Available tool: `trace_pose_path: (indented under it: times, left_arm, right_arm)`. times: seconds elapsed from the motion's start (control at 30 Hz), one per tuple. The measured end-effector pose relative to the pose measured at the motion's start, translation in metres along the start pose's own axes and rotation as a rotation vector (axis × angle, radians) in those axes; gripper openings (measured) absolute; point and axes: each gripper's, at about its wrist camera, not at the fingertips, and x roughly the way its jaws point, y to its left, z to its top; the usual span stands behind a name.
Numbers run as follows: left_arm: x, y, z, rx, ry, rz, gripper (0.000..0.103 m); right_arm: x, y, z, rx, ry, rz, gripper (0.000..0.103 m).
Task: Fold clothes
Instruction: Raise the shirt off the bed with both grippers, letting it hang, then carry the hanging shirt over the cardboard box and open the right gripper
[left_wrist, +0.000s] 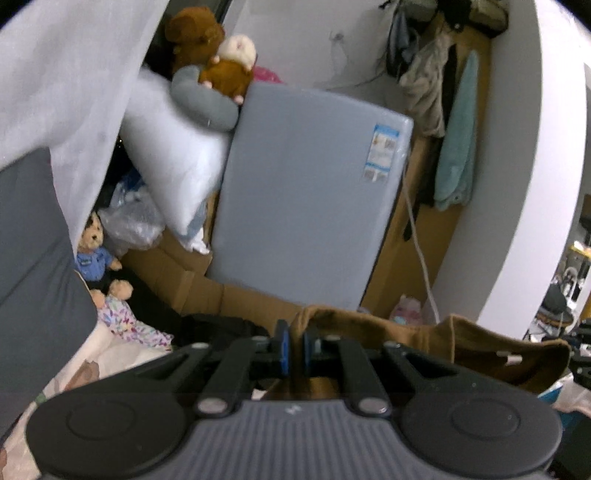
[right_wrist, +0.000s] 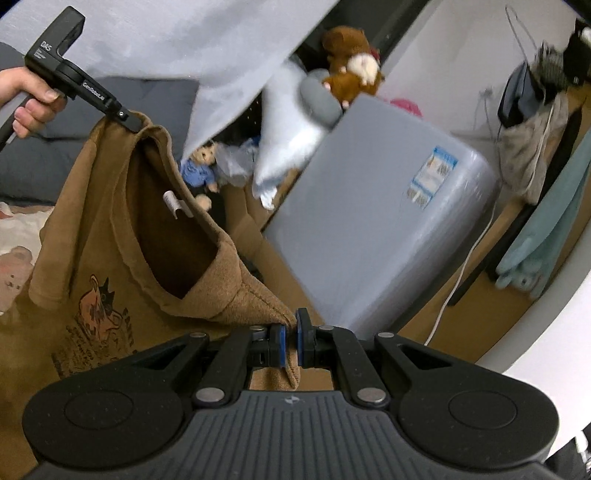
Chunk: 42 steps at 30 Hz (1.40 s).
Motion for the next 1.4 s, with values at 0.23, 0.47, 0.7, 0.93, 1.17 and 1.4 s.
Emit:
trace_pose_path:
  times: [0.23, 0.47, 0.7, 0.93, 1.17, 1.4]
  left_arm:
    - [0.076, 0.034, -0.042, -0.04, 0.098, 0.014, 0.008]
    - [0.134, 0.06, -0.072, -0.069, 0.171, 0.039, 0.008]
    - [0.188, 0.089, -0.09, -0.08, 0.229, 0.076, 0.008]
    - [0.25, 0.107, -0.105, -0.091, 0.275, 0.122, 0.008]
    - [0.307, 0.113, -0.119, -0.078, 0.314, 0.155, 0.008]
    - [0.372, 0.124, -0.139, -0.015, 0.392, 0.159, 0.008]
  right_arm:
    - [0.077, 0.008, -0.051, 0.015, 0.058, 0.057, 0.006]
    - [0.153, 0.012, -0.075, 0.059, 0.146, 0.096, 0.006]
    - [0.234, 0.013, -0.084, 0.14, 0.232, 0.112, 0.006]
    - [0.306, 0.027, -0.099, 0.128, 0.317, 0.113, 0.006]
    - [0.364, 0.034, -0.121, 0.137, 0.378, 0.103, 0.006]
    - [0.42, 0.034, -0.154, 0.172, 0.455, 0.07, 0.005]
